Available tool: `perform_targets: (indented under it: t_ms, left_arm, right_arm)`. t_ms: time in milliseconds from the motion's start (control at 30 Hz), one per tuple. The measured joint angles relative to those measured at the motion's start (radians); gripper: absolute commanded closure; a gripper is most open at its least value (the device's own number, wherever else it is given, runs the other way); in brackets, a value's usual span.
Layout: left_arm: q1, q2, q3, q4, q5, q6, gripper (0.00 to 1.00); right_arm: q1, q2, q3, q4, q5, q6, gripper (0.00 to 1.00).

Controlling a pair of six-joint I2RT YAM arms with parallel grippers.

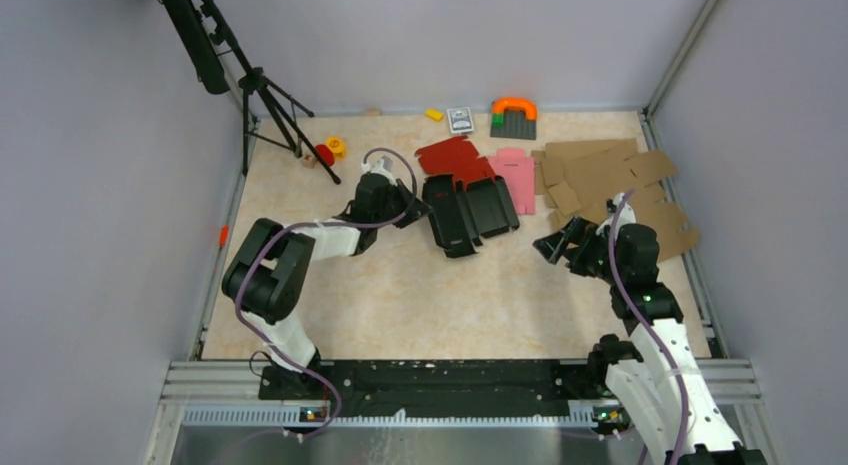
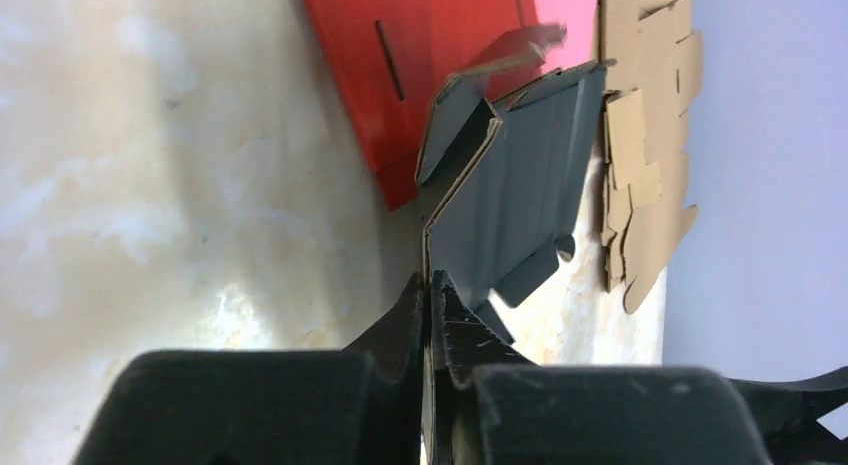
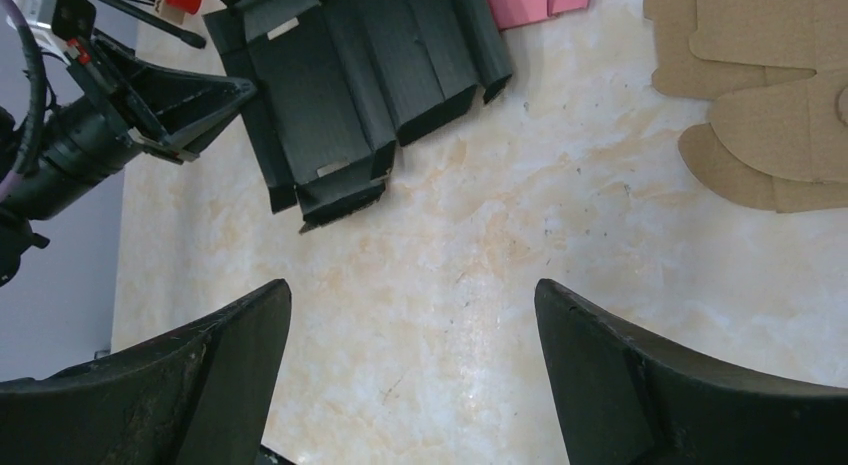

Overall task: Fold the paper box
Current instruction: Pick up the paper box from the center of the board.

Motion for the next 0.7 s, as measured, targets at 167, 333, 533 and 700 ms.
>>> perform_targets:
  t_ms: [167, 333, 533, 700]
  left_arm:
    - [0.01, -0.005, 0.013, 0.002, 0.066, 0.04, 1.0]
    - [0.05, -0.061, -0.059, 0.044, 0.237, 0.032, 1.0]
    - [0.085, -0.181, -0.15, 0.175, 0.438, -0.055, 1.0]
    - [0.084, -0.316, -0.214, 0.257, 0.512, -0.123, 1.0]
  right_arm:
    - [0.0, 0.002, 0.002, -0.01, 0.003, -0.013, 0.1]
    - [0.0, 0.01, 0.003, -0.004, -0.02, -0.041, 0.07]
    - [0.0, 0.009, 0.003, 0.046, -0.073, -0.055, 0.04]
    - [0.0, 0.003, -0.005, 0.135, -0.154, -0.009, 0.02]
